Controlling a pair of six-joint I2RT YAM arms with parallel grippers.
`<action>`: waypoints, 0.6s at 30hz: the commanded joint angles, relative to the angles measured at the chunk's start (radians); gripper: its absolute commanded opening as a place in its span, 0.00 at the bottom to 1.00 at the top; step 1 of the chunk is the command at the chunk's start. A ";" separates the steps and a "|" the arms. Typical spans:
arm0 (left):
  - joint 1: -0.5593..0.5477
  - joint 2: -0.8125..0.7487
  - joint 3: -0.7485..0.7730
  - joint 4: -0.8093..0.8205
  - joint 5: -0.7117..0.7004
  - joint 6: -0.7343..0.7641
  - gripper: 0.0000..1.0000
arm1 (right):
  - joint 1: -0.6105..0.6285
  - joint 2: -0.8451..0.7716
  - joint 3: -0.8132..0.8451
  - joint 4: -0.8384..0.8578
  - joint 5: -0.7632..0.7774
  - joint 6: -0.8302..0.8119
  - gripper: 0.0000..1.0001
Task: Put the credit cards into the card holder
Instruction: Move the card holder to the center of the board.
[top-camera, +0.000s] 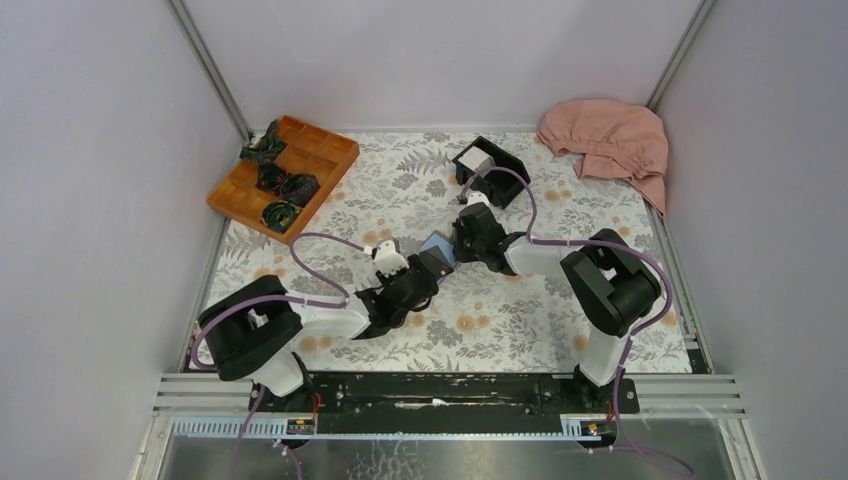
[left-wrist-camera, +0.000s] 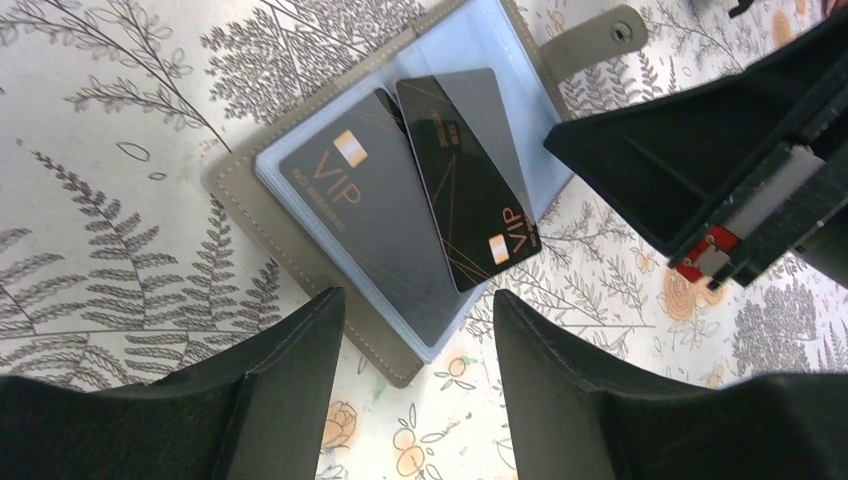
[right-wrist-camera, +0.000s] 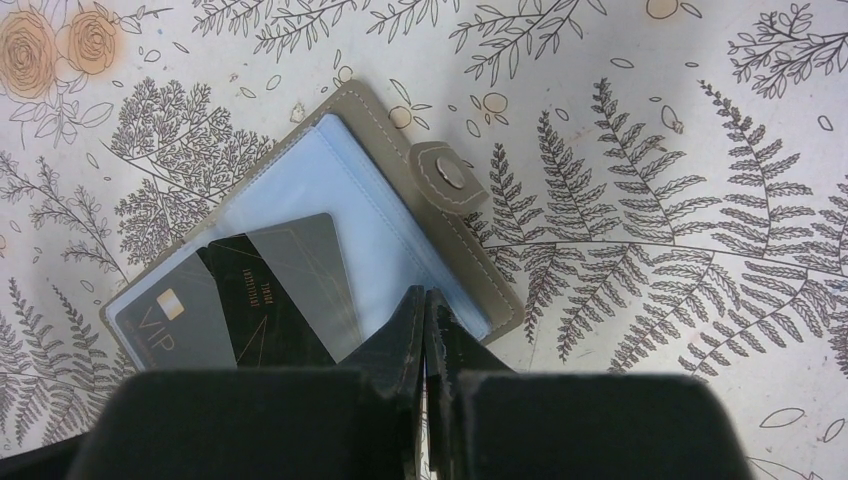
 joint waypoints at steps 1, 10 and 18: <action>0.032 0.020 -0.007 -0.004 -0.049 0.009 0.63 | 0.008 -0.018 -0.042 -0.051 -0.008 0.021 0.00; 0.109 0.058 -0.006 -0.003 -0.022 0.041 0.63 | 0.037 -0.025 -0.080 -0.058 0.008 0.047 0.00; 0.158 0.063 0.013 -0.008 -0.017 0.093 0.63 | 0.078 -0.034 -0.093 -0.075 0.036 0.066 0.00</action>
